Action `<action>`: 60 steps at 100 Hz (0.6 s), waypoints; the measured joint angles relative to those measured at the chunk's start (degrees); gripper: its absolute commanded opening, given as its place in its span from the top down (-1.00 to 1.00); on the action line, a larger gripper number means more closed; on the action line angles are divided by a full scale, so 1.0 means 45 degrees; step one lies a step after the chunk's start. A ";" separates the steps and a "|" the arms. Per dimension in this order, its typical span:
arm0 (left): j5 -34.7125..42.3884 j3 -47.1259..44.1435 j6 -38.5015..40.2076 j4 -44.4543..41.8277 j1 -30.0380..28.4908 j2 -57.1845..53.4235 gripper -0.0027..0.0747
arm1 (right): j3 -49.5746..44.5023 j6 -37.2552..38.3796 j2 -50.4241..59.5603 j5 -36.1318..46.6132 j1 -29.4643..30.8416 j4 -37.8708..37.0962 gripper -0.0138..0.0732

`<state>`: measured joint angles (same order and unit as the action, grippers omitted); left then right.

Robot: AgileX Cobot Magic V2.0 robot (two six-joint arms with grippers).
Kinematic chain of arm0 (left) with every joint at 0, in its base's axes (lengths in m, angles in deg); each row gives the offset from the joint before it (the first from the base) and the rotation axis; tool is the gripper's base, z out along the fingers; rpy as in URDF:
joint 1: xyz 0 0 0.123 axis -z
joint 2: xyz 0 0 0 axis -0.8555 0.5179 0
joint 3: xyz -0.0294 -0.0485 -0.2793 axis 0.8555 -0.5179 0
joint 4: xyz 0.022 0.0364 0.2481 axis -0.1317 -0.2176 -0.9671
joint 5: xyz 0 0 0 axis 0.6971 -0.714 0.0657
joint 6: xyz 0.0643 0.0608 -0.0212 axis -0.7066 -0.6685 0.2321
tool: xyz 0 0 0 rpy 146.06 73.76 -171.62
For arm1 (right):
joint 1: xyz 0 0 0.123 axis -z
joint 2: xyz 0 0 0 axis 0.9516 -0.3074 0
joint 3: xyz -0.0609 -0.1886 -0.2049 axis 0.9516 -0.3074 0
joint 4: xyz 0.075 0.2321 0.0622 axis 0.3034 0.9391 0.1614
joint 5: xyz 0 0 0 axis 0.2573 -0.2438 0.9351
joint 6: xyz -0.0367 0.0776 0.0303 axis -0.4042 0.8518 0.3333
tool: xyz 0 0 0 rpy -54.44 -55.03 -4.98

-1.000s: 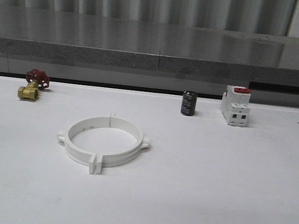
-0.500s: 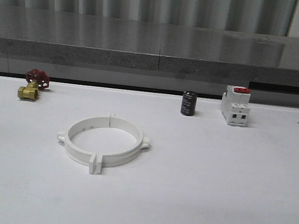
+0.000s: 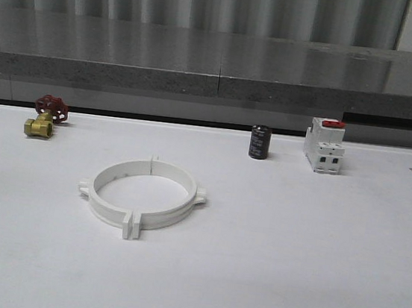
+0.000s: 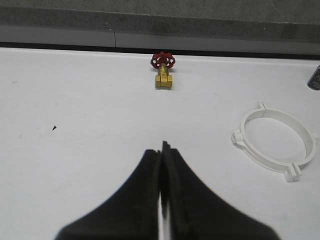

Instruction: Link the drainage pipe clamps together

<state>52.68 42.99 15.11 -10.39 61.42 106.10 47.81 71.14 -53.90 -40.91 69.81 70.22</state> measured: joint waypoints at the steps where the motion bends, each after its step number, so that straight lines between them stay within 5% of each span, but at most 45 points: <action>1: 0.0000 0.0000 0.0000 0.0000 0.0000 0.0000 0.99 | 0.0000 0.0000 0.0000 0.0003 0.0000 0.0000 0.84; 60: 0.0000 0.0000 0.0000 0.0000 0.0000 0.0000 0.98 | 0.0000 0.0000 0.0176 0.0392 0.0000 0.0000 0.84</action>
<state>52.68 42.99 15.11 -10.39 61.42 106.10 47.81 71.14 -53.11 -39.15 69.81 70.22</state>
